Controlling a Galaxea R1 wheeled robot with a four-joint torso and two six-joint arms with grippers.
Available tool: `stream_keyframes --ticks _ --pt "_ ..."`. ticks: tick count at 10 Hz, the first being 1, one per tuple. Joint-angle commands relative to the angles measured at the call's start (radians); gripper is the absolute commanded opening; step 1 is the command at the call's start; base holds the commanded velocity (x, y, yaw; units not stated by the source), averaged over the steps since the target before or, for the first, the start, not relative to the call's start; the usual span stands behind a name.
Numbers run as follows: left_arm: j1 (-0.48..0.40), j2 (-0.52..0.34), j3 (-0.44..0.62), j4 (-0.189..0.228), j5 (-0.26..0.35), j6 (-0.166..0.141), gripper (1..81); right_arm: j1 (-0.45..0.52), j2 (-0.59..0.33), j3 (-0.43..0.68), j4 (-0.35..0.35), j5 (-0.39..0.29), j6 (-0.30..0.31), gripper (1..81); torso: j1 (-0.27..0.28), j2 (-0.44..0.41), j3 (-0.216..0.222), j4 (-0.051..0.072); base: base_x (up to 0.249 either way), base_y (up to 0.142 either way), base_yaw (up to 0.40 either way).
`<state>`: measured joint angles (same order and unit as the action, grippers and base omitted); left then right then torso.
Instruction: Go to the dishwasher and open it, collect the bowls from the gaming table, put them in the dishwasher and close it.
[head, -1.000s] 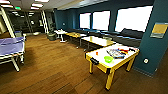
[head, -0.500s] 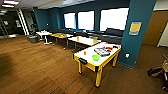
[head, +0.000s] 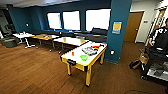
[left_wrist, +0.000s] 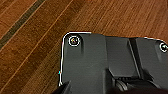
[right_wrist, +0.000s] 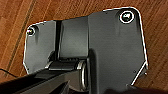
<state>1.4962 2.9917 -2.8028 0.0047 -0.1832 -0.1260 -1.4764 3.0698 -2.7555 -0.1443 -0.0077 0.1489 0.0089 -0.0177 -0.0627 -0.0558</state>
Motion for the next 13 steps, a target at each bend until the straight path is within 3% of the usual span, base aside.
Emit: stream_keyframes --ticks 1,3,13 --pt "-0.044 -0.005 -0.006 -0.003 0.038 0.005 81.1 0.053 0.005 0.005 0.008 -0.054 -0.003 81.1 0.000 0.000 0.000 0.000 0.000 -0.287 0.000" --pt "-0.044 -0.005 -0.006 -0.003 0.039 0.005 81.1 0.055 0.005 0.004 0.008 -0.054 -0.003 81.1 0.000 0.000 0.000 0.000 0.000 -0.163 0.000" --pt "-0.041 -0.003 -0.006 0.001 0.036 0.012 81.1 0.052 0.005 0.005 0.008 -0.054 -0.003 81.1 0.000 0.000 0.000 0.000 0.000 0.000 0.000"
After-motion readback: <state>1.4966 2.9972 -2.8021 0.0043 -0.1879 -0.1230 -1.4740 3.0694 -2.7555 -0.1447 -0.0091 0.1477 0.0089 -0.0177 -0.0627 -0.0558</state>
